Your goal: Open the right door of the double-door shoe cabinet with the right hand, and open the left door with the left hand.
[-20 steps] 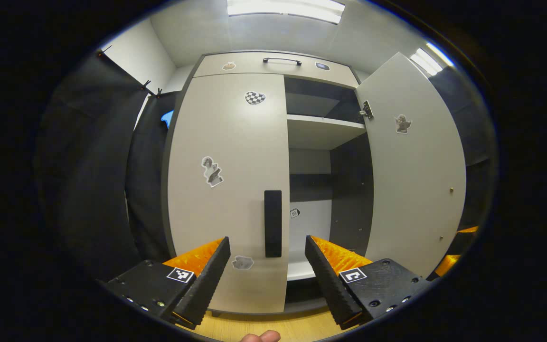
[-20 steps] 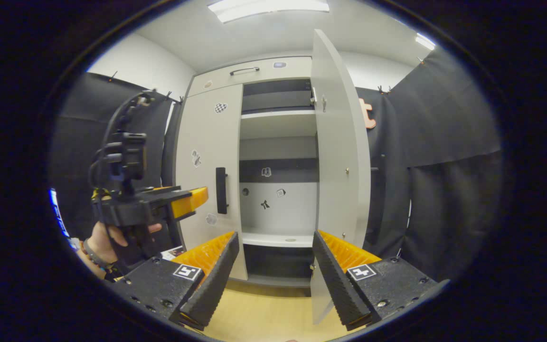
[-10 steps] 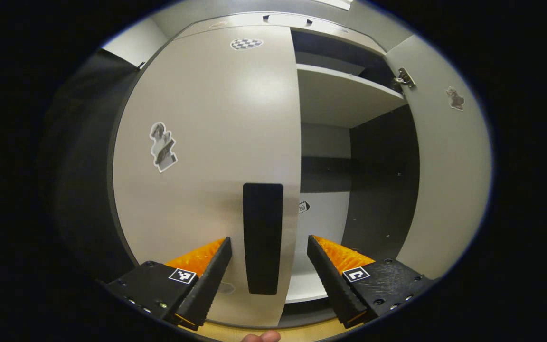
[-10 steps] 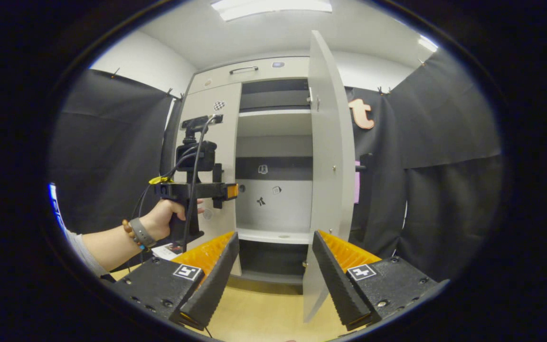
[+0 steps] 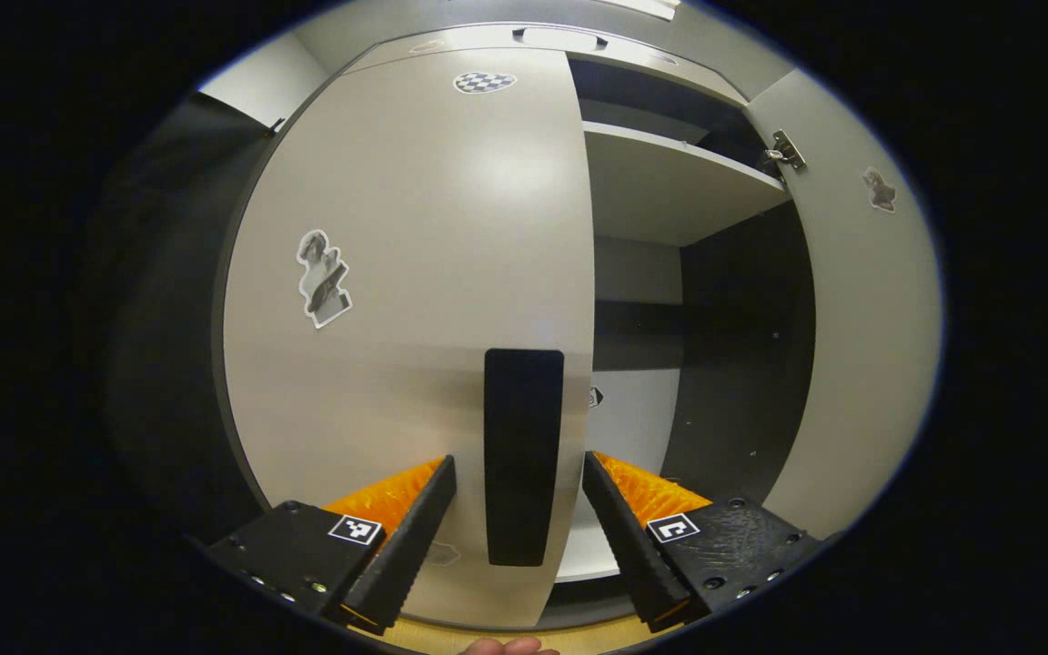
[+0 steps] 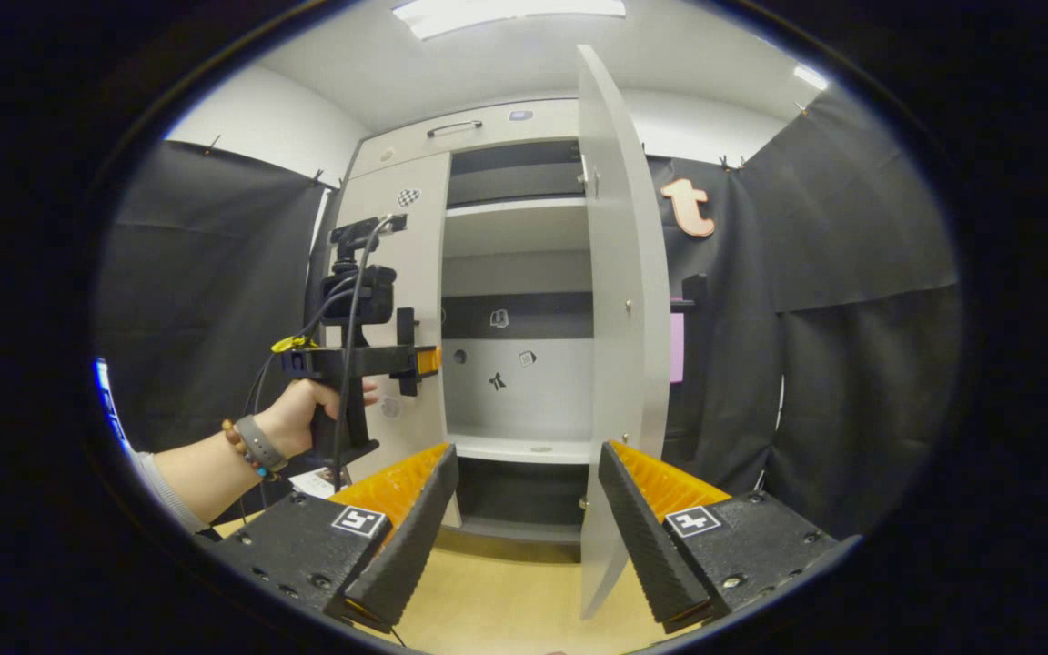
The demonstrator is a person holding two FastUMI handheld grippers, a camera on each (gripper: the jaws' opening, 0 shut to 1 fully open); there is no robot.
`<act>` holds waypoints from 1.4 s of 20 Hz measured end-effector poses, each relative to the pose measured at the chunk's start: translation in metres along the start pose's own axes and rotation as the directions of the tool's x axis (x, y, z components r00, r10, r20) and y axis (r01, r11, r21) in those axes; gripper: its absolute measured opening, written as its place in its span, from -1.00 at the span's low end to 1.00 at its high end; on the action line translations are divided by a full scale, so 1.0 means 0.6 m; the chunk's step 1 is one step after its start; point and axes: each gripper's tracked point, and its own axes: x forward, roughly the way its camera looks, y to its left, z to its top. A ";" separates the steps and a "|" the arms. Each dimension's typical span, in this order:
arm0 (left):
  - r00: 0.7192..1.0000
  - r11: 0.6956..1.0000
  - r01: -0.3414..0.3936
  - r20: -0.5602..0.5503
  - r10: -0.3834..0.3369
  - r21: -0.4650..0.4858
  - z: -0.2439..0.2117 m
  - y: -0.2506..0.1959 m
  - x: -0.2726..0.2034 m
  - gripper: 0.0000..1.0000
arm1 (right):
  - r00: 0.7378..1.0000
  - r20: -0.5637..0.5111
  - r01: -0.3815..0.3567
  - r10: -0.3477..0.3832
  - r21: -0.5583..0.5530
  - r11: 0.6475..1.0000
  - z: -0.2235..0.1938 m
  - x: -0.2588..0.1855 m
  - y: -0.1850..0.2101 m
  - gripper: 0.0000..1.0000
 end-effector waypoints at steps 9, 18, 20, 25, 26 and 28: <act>1.000 1.000 -0.017 -0.005 0.017 0.006 0.003 0.001 0.002 -0.67 | 1.000 0.016 0.002 -0.002 -0.002 1.000 0.005 -0.008 -0.008 0.93; 1.000 0.999 0.025 0.002 -0.025 0.020 0.005 -0.002 -0.034 -0.92 | 1.000 0.014 0.011 -0.011 0.010 1.000 0.002 -0.019 -0.003 0.93; 1.000 0.999 0.025 0.010 -0.026 0.030 0.009 0.001 -0.065 -0.92 | 1.000 0.019 0.007 -0.007 0.012 1.000 -0.001 -0.024 0.007 0.93; 0.999 0.998 0.045 0.021 -0.046 0.033 0.009 0.032 -0.132 -0.94 | 1.000 0.005 -0.021 0.021 0.013 1.000 -0.011 -0.023 0.042 0.93; 0.999 0.998 0.047 0.019 -0.048 0.034 0.006 0.040 -0.146 -0.94 | 1.000 0.006 -0.026 0.026 0.011 1.000 -0.010 -0.022 0.047 0.93; 0.999 0.998 0.041 0.023 -0.042 0.043 0.007 0.057 -0.168 -0.93 | 0.999 0.011 -0.033 0.033 0.006 0.999 -0.008 -0.021 0.058 0.92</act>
